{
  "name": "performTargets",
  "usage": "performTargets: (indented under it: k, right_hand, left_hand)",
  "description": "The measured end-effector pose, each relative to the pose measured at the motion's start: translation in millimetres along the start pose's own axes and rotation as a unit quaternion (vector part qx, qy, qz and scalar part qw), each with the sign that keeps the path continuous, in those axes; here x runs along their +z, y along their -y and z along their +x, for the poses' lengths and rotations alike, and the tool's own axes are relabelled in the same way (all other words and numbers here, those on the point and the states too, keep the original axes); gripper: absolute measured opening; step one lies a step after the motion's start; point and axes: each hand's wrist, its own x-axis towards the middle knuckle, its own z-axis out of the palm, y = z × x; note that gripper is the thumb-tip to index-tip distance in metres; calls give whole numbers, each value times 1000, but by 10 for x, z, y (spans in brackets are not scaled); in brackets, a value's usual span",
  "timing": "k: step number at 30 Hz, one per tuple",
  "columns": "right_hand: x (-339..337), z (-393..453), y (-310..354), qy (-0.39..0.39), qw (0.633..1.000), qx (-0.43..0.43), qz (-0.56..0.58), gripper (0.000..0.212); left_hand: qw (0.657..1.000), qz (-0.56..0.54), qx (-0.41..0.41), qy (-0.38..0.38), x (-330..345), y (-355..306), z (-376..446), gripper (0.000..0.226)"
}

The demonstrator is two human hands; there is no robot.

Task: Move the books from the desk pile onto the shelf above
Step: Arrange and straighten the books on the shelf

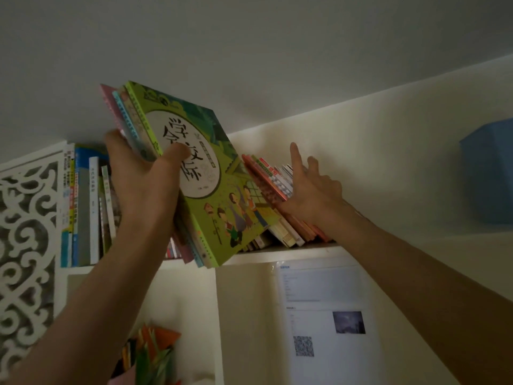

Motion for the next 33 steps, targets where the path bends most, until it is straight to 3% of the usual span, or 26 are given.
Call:
performTargets:
  k: [6, 19, 27, 33]
  right_hand:
    - [-54, 119, -111, -60, 997, 40, 23, 108]
    - [-245, 272, -331, -43, 992, 111, 38, 121]
    - [-244, 242, -341, -47, 992, 112, 30, 125]
    - [-251, 206, -360, -62, 990, 120, 27, 122]
  left_hand:
    - [1000, -19, -15, 6, 209, -56, 72, 32]
    - [996, -84, 11, -7, 640, -248, 200, 32]
    - [996, 82, -29, -35, 778, 186, 155, 44]
    - [957, 287, 34, -7, 1167, 43, 101, 56]
